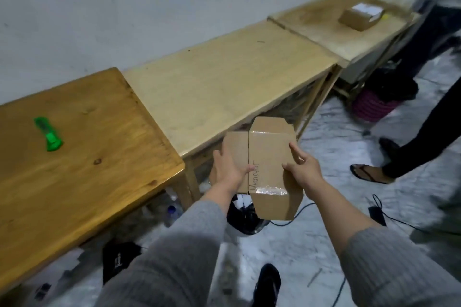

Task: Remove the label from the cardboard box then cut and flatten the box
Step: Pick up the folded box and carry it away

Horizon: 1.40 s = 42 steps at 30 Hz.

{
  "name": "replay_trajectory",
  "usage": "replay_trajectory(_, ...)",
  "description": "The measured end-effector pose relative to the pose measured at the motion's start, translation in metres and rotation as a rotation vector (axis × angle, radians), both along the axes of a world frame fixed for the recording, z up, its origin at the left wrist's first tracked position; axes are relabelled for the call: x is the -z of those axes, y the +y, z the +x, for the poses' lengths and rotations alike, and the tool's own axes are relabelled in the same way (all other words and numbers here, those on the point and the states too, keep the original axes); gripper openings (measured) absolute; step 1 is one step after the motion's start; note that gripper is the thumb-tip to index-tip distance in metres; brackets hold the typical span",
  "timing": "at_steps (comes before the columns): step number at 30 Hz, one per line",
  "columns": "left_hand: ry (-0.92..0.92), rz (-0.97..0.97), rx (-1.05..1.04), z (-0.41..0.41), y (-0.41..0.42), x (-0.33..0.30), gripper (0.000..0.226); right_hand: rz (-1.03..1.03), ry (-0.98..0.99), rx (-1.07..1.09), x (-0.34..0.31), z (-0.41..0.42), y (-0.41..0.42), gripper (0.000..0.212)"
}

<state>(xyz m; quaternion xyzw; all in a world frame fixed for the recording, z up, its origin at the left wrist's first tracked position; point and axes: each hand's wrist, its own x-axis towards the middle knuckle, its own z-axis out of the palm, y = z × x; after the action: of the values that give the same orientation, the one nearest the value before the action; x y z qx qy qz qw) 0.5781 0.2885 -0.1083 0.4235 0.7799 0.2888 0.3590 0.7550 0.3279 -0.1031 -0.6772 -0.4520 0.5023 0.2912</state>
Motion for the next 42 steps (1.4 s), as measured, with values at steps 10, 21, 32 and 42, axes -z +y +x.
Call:
replay_trajectory(10, 0.146, -0.217, 0.117, 0.038, 0.040, 0.165, 0.075, -0.211, -0.039, -0.023, 0.170, 0.038, 0.035, 0.069)
replay_trajectory(21, 0.218, -0.305, 0.142, 0.029, 0.096, 0.510, 0.047, -0.137, -0.130, -0.213, 0.501, 0.032, 0.103, 0.072)
replay_trajectory(32, 0.614, -0.260, 0.700, 0.036, 0.118, 0.631, 0.074, -0.104, -0.177, -0.218, 0.623, 0.002, 0.126, 0.074)
replay_trajectory(42, 0.547, -0.307, 0.802, 0.033, 0.124, 0.663, 0.065, -0.089, -0.799, -0.642, 0.640, -0.010, 0.125, 0.069)
